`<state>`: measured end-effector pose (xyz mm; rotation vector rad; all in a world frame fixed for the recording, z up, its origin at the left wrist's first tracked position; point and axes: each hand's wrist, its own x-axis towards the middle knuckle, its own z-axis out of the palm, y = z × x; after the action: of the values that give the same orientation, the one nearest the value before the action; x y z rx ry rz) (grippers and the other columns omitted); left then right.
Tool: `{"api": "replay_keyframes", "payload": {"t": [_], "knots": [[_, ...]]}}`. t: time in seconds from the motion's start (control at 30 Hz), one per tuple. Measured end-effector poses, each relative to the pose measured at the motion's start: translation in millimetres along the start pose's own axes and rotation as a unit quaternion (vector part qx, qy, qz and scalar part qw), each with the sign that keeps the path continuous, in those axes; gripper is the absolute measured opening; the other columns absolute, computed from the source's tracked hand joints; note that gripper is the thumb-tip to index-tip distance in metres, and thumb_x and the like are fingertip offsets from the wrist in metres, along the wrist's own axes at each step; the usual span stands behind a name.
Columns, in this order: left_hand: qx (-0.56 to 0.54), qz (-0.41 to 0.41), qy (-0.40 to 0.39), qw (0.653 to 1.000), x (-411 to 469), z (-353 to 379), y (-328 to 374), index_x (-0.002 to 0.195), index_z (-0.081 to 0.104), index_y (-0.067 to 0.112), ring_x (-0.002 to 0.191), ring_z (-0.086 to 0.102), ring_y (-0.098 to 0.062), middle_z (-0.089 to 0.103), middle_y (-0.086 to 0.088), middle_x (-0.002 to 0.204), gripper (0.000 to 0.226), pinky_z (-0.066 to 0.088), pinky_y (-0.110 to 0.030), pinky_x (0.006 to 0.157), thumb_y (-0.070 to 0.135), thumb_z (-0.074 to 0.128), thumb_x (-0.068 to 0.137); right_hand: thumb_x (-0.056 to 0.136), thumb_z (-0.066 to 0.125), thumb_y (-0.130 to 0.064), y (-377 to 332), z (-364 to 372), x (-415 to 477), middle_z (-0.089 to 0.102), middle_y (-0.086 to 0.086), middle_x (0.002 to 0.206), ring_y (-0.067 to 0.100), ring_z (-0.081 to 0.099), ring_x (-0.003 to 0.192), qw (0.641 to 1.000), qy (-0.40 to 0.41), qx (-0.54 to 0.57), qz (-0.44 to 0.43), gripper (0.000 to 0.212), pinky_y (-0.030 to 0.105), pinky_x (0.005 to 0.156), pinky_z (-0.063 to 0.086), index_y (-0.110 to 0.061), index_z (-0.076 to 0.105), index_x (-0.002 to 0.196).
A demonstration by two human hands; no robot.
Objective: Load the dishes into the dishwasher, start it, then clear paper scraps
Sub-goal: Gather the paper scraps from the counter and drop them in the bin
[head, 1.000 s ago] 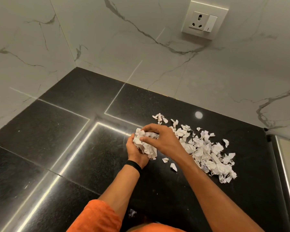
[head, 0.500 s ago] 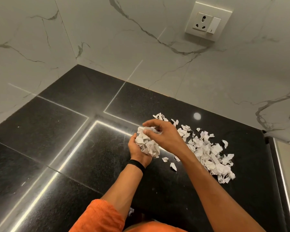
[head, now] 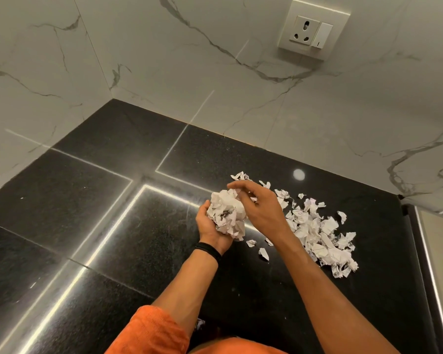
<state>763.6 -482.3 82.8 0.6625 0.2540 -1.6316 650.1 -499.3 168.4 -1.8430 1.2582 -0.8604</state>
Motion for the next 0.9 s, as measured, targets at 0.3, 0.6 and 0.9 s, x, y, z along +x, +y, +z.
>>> {"api": "replay_keyframes", "payload": {"t": [0.3,0.6,0.9], "knots": [[0.0,0.013,-0.019,1.0,-25,11,-6,0.141,0.056,0.001,0.106,0.071,-0.038,0.066,-0.024,0.13,0.064,0.048,-0.051,0.1,0.047,0.037,0.1,0.099,0.05,-0.061,37,22,-40,0.06,-0.017,0.139,-0.002,0.052,0.13,0.943,0.112,0.251,0.187,0.054,0.04,0.118,0.039,-0.029,0.055,0.143],[-0.038,0.091,0.009,0.995,-49,-2,-28,0.145,0.054,0.002,0.118,0.063,-0.035,0.062,-0.021,0.134,0.065,0.043,-0.048,0.111,0.047,0.044,0.098,0.1,0.044,-0.062,26,37,-54,0.069,0.0,0.131,0.017,0.064,0.124,0.843,0.079,0.48,0.23,0.064,0.041,0.103,0.051,-0.015,0.053,0.143],[-0.052,0.184,0.037,0.981,-119,-32,-42,0.144,0.054,0.001,0.12,0.061,-0.035,0.059,-0.022,0.139,0.064,0.05,-0.047,0.105,0.046,0.041,0.1,0.101,0.051,-0.05,2,54,-108,0.073,0.001,0.122,0.019,0.069,0.116,0.847,-0.008,0.494,0.197,0.049,0.033,0.09,0.056,-0.014,0.06,0.134]]}}
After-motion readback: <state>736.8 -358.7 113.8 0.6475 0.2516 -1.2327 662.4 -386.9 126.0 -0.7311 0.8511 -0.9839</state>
